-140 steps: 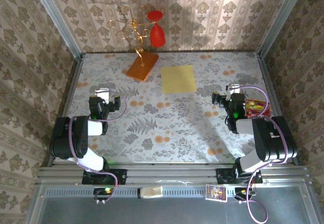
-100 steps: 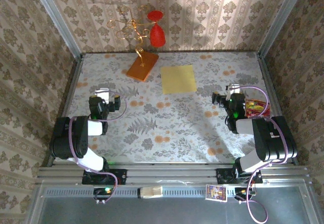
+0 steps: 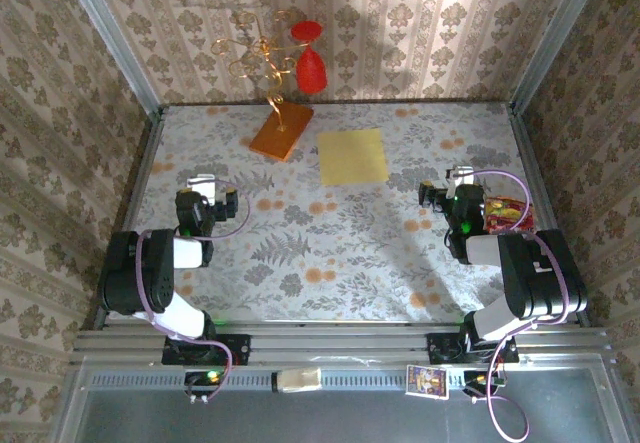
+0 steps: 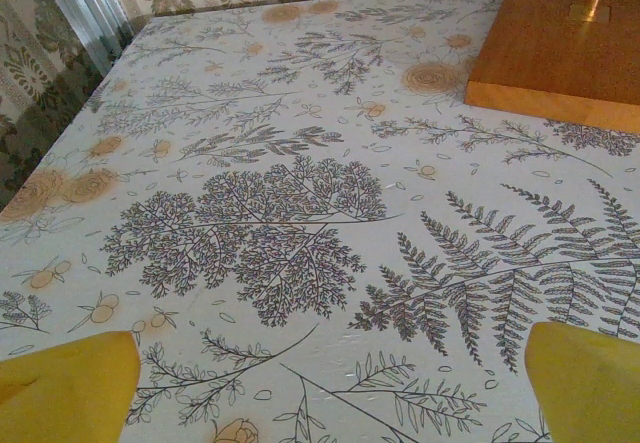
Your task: Fold a paper plane with a square sheet of paper (pick it up from the middle)
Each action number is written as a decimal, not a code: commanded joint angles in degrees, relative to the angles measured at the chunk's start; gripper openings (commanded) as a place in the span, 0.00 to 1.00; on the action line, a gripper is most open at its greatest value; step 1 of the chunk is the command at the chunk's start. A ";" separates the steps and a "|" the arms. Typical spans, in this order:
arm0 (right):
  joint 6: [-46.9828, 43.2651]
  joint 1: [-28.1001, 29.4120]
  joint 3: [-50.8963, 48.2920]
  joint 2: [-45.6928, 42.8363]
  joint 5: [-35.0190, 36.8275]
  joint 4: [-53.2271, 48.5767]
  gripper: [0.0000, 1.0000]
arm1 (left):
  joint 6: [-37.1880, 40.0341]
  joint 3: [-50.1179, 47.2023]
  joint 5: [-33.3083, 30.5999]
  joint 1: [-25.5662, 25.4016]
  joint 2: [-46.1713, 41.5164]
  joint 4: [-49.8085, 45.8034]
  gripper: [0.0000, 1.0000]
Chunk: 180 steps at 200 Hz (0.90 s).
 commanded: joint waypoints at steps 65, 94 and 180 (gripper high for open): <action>-0.75 -0.25 0.12 0.51 -1.14 1.09 1.00 | 0.03 0.50 -0.40 0.16 -0.34 0.92 1.00; -0.50 0.06 0.62 -3.12 0.51 -2.21 1.00 | -0.75 -2.82 -2.57 0.16 -1.41 6.76 1.00; 24.09 4.21 23.31 -20.37 -3.09 -48.61 1.00 | -18.97 15.04 -8.48 -2.35 -24.00 -42.17 1.00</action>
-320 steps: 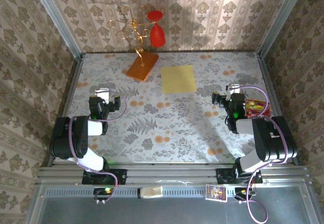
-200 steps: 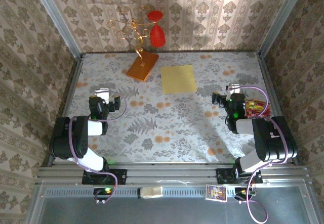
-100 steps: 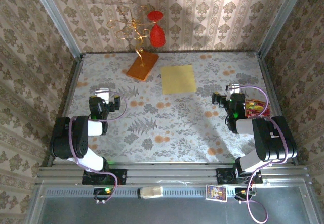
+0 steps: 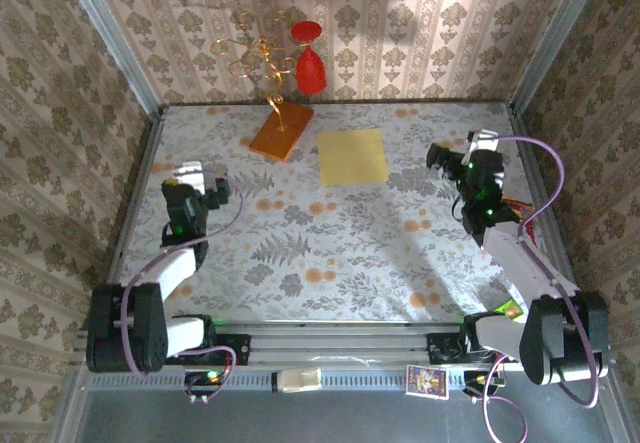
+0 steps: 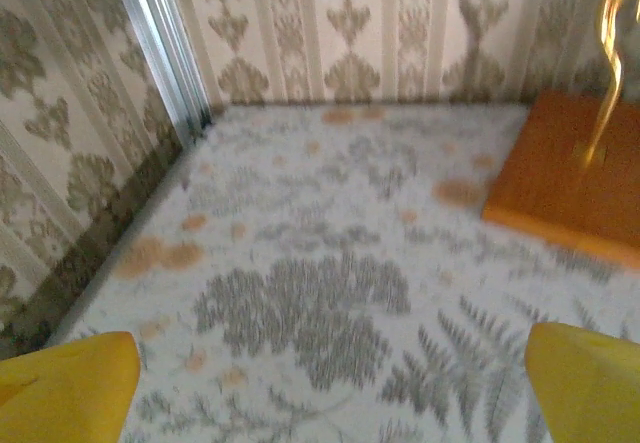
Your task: Fold a paper plane with a square sheet of paper (pick it up from the middle)
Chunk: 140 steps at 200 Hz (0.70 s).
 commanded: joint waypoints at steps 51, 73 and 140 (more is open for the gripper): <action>14.24 7.24 21.93 17.44 -16.72 -26.93 1.00 | -29.86 14.70 24.80 2.88 2.05 -25.79 1.00; 13.06 11.90 31.89 28.53 -15.08 -33.31 0.94 | -32.26 16.83 25.74 1.06 6.08 -28.24 1.00; 15.31 15.49 58.79 56.48 -12.68 -46.07 0.46 | -35.55 20.54 30.93 -6.90 17.50 -27.11 1.00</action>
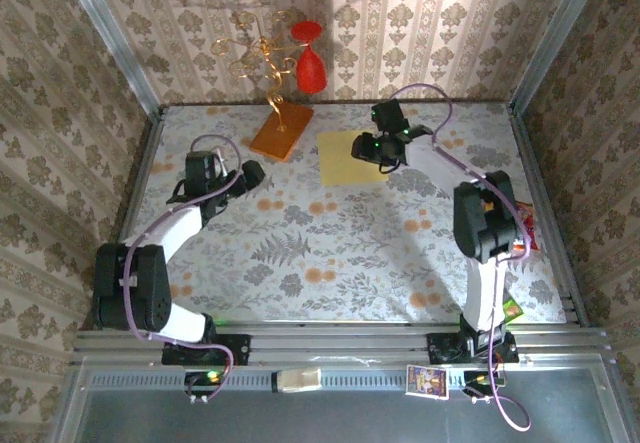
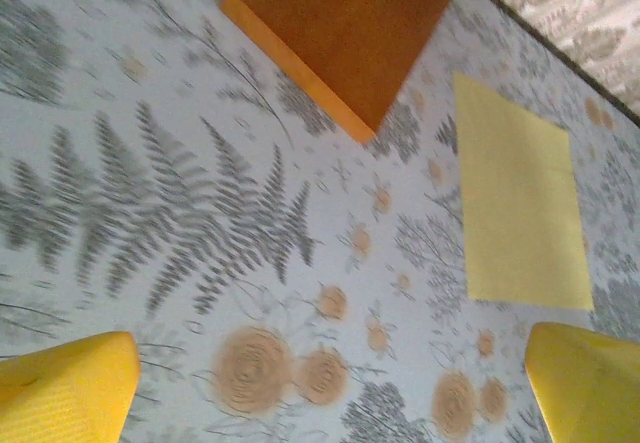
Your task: Fold a paper plane with a square sheet of paper (pick it up from the middle)
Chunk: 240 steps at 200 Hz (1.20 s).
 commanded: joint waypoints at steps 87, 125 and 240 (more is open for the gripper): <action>-0.22 -0.96 28.18 24.88 5.19 -19.94 0.42 | -3.18 2.98 5.09 -6.46 6.49 0.70 1.00; 0.91 -0.23 25.28 24.32 3.91 -23.51 0.45 | -2.72 3.69 4.59 -6.94 7.23 -1.57 1.00; 39.76 15.05 -25.74 -7.35 -2.23 0.51 0.54 | -1.93 2.42 2.28 -9.81 7.26 -7.25 1.00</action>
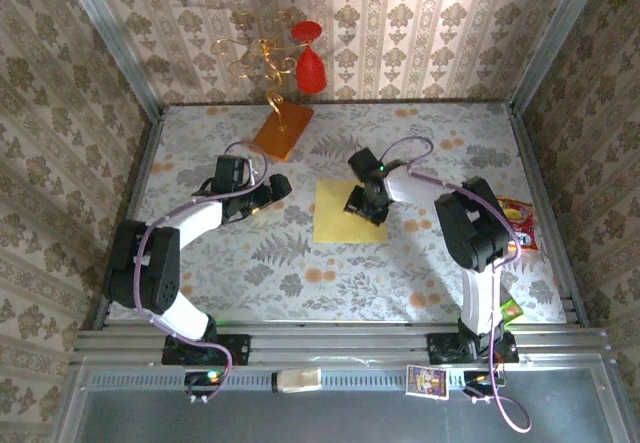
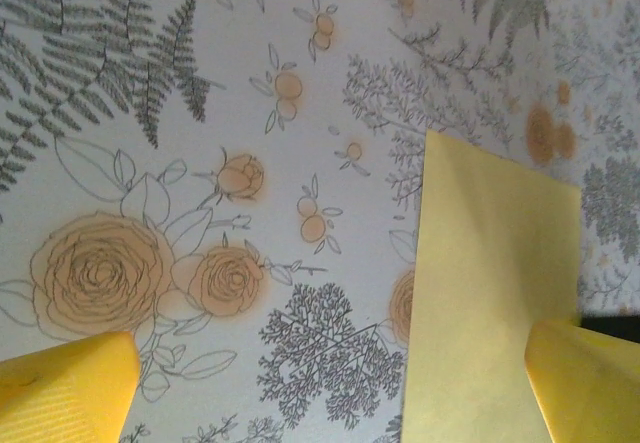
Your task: Fold a paper plane with a square sheet of paper (pick it up from the middle)
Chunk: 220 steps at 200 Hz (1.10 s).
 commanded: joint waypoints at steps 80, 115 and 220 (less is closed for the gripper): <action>-3.75 -1.28 -3.94 -8.06 -6.04 6.93 0.51 | -2.41 3.32 3.61 -12.13 2.02 -3.66 0.79; -6.19 -3.19 -3.19 -4.58 -8.95 7.56 0.41 | -5.80 4.29 5.58 -15.97 7.22 -2.56 0.51; -4.56 -1.89 -8.87 -3.39 -7.71 7.52 0.43 | 5.86 4.87 -2.41 -15.79 8.42 -19.68 0.46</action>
